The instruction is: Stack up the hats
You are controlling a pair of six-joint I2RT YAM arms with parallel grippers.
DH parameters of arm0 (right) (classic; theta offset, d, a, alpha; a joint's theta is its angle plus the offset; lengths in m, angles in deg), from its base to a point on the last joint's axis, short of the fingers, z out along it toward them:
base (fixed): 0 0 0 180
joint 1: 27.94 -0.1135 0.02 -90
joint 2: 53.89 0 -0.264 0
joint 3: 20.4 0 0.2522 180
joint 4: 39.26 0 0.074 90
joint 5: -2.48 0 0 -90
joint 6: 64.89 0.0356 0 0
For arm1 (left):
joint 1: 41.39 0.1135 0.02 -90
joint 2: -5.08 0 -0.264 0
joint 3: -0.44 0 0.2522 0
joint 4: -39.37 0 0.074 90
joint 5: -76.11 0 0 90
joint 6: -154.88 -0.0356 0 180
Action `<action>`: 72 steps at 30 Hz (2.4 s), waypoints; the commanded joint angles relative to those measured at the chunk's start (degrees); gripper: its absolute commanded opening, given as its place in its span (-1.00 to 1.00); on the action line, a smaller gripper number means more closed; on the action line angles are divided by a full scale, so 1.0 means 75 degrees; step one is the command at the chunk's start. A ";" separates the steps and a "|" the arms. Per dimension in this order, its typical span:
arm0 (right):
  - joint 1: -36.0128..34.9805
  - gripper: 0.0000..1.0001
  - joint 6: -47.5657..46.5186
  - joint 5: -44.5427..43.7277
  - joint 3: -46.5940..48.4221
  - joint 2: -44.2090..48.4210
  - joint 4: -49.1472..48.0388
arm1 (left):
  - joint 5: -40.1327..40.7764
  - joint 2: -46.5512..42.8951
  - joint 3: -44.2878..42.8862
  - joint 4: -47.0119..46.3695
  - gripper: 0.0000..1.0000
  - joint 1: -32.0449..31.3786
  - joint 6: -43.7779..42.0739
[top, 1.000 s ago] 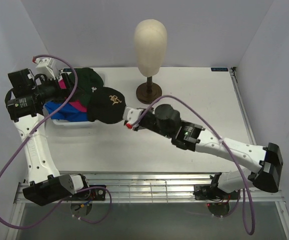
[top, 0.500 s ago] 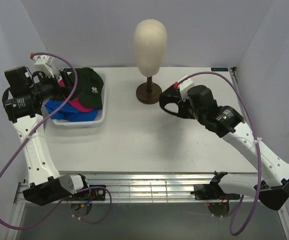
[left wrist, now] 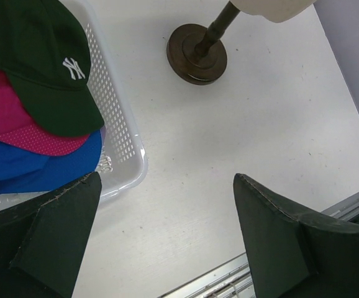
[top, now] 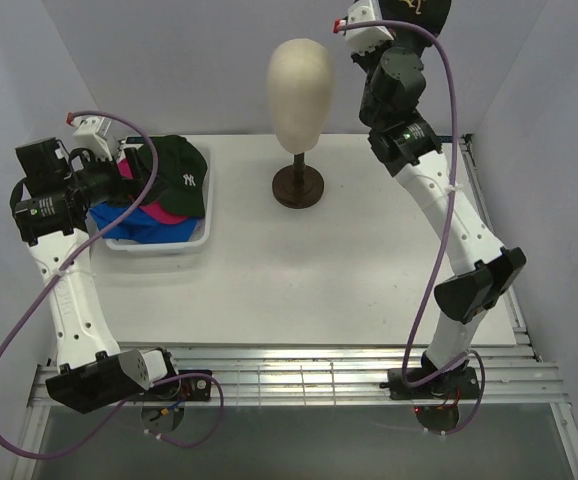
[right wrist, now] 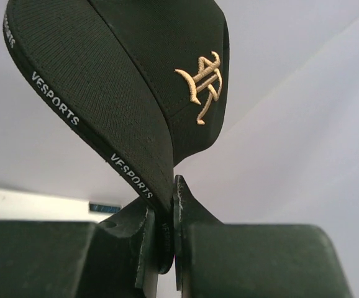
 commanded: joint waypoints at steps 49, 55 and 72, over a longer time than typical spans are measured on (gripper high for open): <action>-0.2121 -0.85 -0.3140 0.1654 -0.1708 -0.0112 -0.0195 | 0.0014 -0.0409 0.0768 -0.0388 0.96 0.0016 -0.0145; -0.2110 -0.85 -0.3024 0.1478 -0.1917 -0.0031 -0.0183 | 0.0061 -0.0467 0.0849 -0.0388 0.96 0.0016 -0.0180; -0.2086 -0.83 -0.2813 0.2016 -0.1848 0.0017 -0.0042 | 0.0038 -0.0456 0.1061 -0.0459 0.96 0.0016 -0.0157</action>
